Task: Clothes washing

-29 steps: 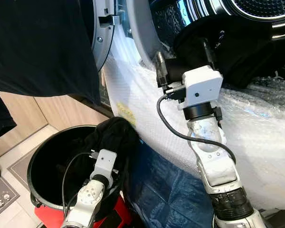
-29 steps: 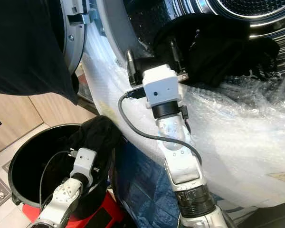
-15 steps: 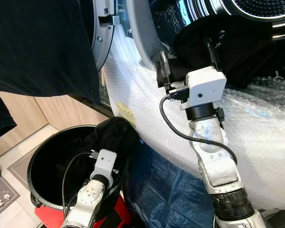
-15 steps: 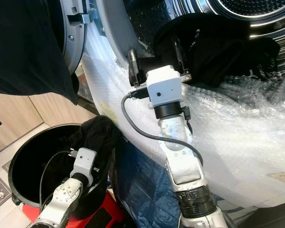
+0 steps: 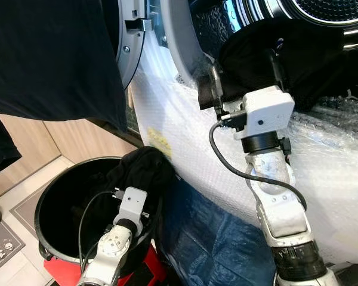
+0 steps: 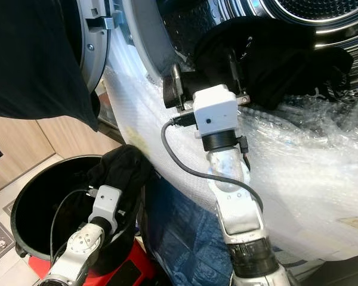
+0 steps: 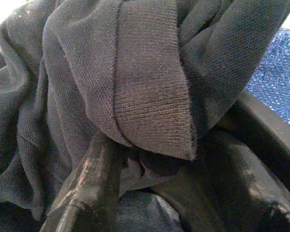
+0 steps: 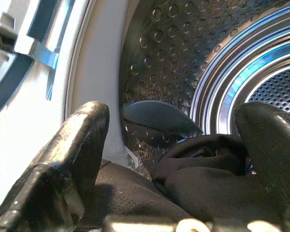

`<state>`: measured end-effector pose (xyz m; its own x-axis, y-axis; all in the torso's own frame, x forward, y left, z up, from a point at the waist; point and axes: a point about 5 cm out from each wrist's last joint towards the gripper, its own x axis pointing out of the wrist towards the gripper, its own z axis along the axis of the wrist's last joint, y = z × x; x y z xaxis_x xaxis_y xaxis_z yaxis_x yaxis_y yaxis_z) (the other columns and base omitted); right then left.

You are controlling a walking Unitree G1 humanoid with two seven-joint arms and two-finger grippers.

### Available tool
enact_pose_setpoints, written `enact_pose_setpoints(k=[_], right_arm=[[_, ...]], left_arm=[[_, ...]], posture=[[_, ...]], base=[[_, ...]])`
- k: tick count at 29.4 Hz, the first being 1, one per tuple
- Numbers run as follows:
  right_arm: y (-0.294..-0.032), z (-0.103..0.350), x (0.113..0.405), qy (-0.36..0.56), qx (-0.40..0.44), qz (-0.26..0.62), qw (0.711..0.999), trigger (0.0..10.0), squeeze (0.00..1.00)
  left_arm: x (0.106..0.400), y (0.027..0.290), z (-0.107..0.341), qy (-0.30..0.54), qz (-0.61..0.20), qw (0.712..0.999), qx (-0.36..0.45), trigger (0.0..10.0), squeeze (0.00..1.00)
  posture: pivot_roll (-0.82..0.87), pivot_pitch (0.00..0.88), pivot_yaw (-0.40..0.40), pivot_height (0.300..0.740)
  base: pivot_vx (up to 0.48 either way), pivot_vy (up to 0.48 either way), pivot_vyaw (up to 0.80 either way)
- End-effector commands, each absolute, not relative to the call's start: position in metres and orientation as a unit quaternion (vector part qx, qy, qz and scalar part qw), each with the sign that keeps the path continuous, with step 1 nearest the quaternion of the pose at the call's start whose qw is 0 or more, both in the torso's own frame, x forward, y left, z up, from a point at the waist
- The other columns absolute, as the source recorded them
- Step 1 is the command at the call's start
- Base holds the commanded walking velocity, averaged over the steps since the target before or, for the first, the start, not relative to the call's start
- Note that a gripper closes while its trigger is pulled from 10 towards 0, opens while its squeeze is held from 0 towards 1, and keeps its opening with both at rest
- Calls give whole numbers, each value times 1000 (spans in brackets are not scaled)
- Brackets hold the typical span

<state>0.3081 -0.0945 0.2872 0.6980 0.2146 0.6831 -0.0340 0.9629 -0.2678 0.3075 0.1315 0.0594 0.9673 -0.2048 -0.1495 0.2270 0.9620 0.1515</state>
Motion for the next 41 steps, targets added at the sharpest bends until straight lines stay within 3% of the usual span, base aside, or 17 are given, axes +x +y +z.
enact_pose_setpoints(k=[1,11,34,35,36,37,38,41], right_arm=[[-100,291,302,-388,-96,65,914,10000,0],[-95,285,282,-392,-81,85,912,10000,0],[-93,276,283,-379,-128,73,913,10000,0],[-92,277,283,-380,-128,73,913,10000,63],[-92,277,283,-381,-128,73,913,10000,780],[-92,277,283,-381,-128,73,913,10000,780],[-92,277,283,-382,-127,73,913,10000,1000],[-92,278,283,-383,-127,72,912,10000,1000]], left_arm=[[305,129,55,75,-117,986,88,10000,0],[305,127,55,76,-120,986,87,10000,0],[306,129,56,74,-117,986,88,10000,0],[306,129,56,74,-116,987,88,10000,0],[306,129,56,74,-116,987,88,10000,0],[306,129,56,74,-116,987,87,10000,0],[306,129,56,74,-116,987,87,10000,0],[306,129,56,74,-116,987,87,10000,0]], posture=[[26,125,-27,740],[20,126,-26,740],[23,125,-26,740],[23,125,-26,740],[27,126,-28,740],[27,126,-28,740],[27,126,-28,740],[27,126,-28,740]], base=[[0,0,0],[0,0,0],[0,0,0],[0,0,0],[0,0,0],[0,0,0],[0,0,0],[0,0,0]])
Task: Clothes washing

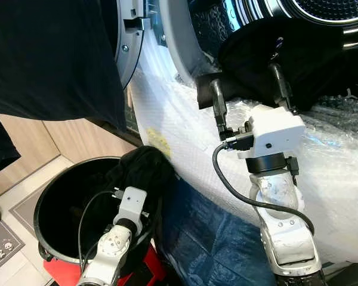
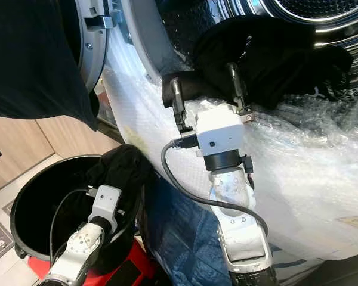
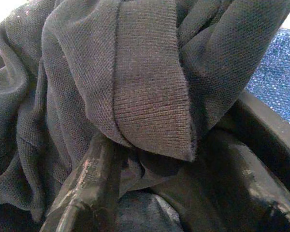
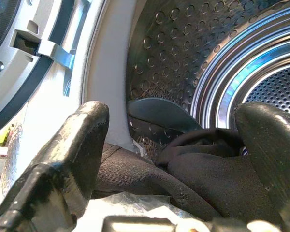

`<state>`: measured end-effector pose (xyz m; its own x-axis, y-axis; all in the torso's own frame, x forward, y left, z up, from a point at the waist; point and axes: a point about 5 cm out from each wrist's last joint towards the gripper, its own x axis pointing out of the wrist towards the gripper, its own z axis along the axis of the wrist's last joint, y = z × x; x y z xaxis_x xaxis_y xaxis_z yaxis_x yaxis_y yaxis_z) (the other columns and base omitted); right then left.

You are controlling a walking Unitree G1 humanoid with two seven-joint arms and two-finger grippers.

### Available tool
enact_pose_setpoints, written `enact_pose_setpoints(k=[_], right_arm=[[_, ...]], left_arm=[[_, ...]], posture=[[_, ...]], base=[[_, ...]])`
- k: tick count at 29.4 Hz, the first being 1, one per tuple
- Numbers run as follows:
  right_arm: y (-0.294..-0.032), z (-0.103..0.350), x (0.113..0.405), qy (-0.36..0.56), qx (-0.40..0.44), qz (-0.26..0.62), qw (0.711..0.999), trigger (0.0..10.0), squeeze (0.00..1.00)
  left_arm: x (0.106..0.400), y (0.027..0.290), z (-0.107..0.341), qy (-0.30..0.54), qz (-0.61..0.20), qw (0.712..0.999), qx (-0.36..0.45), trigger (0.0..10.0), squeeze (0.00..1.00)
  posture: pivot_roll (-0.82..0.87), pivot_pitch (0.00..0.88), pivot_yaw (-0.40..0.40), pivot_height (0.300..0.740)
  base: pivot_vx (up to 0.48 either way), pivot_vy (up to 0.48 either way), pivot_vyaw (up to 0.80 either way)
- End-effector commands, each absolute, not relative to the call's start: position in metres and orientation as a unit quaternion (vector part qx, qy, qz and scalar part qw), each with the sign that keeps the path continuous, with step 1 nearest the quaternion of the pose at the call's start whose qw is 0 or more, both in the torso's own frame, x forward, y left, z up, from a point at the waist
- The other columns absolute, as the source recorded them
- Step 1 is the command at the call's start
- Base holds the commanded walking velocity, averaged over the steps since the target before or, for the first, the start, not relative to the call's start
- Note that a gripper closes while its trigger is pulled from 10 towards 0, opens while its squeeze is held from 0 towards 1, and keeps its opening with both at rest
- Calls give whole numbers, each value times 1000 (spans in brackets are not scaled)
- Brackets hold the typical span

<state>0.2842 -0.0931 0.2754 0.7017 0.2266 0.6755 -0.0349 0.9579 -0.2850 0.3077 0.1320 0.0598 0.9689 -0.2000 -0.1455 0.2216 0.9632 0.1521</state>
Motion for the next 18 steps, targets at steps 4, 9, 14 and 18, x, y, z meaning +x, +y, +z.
enact_pose_setpoints(k=[4,9,14,18], right_arm=[[-90,276,285,-384,-140,70,910,10000,0],[-87,277,286,-384,-134,72,911,10000,0],[-85,277,286,-386,-138,73,909,10000,0],[-85,274,287,-378,-134,74,913,10000,0]], left_arm=[[306,128,56,73,-116,987,87,10000,0],[307,128,56,73,-116,987,87,10000,0],[307,129,56,73,-116,987,88,10000,0],[307,128,57,71,-115,987,87,10000,0]], posture=[[27,123,-28,740],[28,123,-26,740],[28,123,-26,740],[27,121,-27,740]], base=[[0,0,0],[0,0,0],[0,0,0],[0,0,0]])
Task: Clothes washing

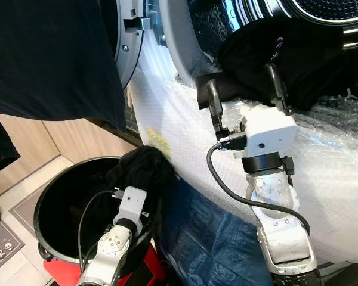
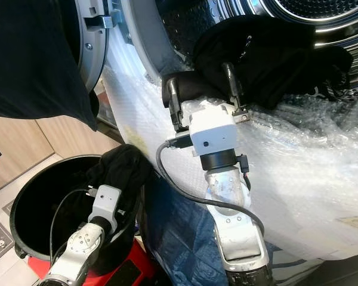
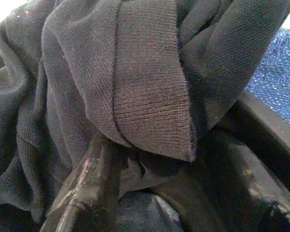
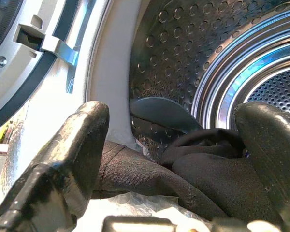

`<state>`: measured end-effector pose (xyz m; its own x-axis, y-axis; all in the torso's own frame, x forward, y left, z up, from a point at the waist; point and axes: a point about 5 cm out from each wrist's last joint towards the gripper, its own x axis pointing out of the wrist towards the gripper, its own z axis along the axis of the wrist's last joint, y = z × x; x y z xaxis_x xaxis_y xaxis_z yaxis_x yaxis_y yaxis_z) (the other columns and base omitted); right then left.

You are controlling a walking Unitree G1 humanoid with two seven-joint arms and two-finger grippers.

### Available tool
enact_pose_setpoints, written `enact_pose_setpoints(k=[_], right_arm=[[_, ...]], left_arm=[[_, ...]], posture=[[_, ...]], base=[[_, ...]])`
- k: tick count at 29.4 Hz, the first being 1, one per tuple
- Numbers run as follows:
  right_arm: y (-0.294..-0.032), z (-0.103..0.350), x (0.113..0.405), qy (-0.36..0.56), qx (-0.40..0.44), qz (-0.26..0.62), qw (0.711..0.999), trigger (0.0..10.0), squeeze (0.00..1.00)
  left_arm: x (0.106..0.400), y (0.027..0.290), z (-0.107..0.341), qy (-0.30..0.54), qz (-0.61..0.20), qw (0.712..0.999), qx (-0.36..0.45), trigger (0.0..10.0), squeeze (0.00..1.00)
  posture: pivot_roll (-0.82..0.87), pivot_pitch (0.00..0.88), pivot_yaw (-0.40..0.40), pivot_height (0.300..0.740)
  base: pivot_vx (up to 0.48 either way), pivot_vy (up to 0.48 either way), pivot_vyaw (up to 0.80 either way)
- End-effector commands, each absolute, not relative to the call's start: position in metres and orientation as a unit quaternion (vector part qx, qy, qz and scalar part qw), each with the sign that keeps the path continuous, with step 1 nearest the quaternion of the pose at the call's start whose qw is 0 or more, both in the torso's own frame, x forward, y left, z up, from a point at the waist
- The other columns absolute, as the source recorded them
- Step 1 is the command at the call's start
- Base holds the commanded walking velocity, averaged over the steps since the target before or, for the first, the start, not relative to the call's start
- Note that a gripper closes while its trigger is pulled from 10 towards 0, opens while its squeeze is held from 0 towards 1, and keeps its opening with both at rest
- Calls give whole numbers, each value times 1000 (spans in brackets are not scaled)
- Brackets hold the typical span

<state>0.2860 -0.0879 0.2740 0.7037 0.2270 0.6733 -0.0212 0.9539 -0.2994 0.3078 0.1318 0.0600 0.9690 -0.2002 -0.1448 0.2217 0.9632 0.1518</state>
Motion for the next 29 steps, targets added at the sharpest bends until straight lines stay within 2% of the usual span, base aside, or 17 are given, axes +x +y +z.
enact_pose_setpoints(k=[1,29], right_arm=[[-85,274,287,-377,-135,75,913,10000,0],[-89,272,293,-371,-150,60,915,10000,0]], left_arm=[[307,128,58,71,-115,987,87,10000,0],[305,127,57,69,-117,987,85,10000,0]], posture=[[27,121,-27,740],[37,91,-38,740]], base=[[0,0,0],[0,0,0]])
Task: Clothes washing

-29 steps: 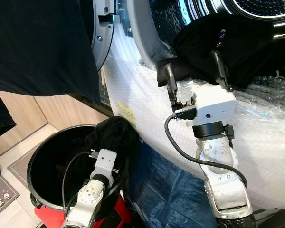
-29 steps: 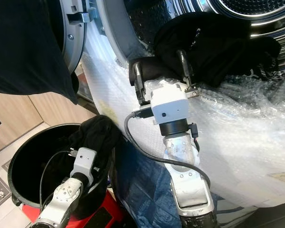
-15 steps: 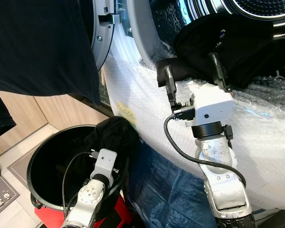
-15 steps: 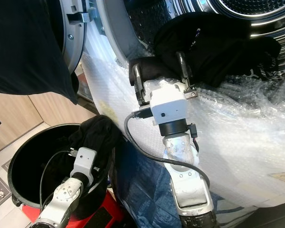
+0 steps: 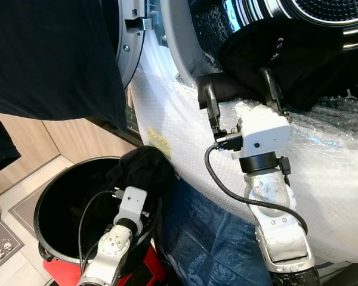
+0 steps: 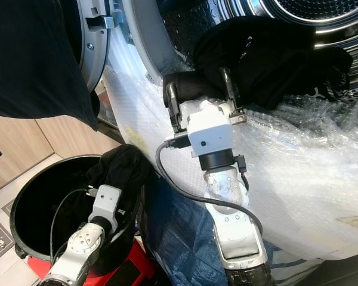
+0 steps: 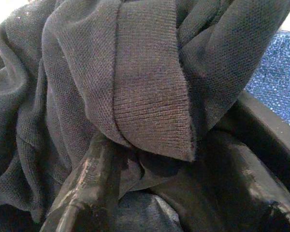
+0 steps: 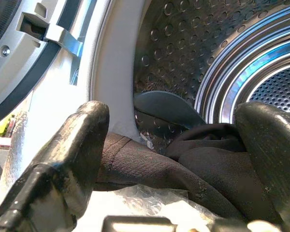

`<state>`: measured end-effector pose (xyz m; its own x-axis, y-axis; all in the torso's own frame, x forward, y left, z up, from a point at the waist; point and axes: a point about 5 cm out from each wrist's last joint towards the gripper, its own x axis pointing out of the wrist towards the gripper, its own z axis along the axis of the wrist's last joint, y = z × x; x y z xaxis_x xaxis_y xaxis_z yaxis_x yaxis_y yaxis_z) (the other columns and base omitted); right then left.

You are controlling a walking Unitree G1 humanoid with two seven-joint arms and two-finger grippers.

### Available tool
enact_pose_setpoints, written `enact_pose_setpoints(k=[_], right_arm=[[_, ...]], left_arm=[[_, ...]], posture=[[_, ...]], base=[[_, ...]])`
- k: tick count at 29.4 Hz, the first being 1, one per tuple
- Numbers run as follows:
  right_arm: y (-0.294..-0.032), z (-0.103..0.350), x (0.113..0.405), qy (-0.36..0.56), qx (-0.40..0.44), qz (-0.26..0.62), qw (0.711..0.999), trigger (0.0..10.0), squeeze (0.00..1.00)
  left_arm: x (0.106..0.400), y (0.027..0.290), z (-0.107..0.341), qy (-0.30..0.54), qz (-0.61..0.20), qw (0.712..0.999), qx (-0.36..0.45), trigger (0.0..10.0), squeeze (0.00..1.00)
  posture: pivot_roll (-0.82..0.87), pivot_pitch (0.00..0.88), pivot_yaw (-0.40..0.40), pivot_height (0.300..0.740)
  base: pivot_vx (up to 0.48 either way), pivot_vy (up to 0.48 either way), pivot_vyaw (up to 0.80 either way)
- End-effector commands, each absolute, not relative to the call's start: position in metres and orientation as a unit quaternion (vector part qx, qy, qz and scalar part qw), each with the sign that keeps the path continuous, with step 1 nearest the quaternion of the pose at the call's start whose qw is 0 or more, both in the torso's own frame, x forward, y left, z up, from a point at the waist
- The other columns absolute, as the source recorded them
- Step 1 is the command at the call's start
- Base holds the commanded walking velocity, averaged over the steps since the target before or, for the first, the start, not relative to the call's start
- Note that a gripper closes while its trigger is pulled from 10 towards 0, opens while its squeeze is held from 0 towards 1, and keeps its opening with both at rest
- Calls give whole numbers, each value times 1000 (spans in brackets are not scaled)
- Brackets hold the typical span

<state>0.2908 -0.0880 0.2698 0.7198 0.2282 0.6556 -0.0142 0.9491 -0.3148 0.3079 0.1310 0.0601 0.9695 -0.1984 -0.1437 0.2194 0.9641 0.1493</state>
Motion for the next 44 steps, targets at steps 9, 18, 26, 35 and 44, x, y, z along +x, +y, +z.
enact_pose_setpoints(k=[9,18,26,35,44], right_arm=[[-93,268,292,-367,-167,51,914,10000,0],[-93,273,279,-366,-59,88,925,10000,0],[-78,277,277,-384,-78,118,912,10000,0],[-53,284,277,-420,-117,140,889,10000,0],[-31,281,285,-449,-195,162,857,10000,0]], left_arm=[[304,125,57,69,-121,987,85,10000,0],[304,126,56,71,-121,986,86,10000,0],[305,126,56,72,-121,986,85,10000,0],[306,127,57,71,-118,987,86,10000,0],[307,128,59,69,-116,987,86,10000,0]], posture=[[38,85,-37,740],[32,102,-32,740],[32,106,-28,740],[45,103,-22,740],[53,107,-21,740]], base=[[0,0,0],[0,0,0],[0,0,0],[0,0,0],[0,0,0]])
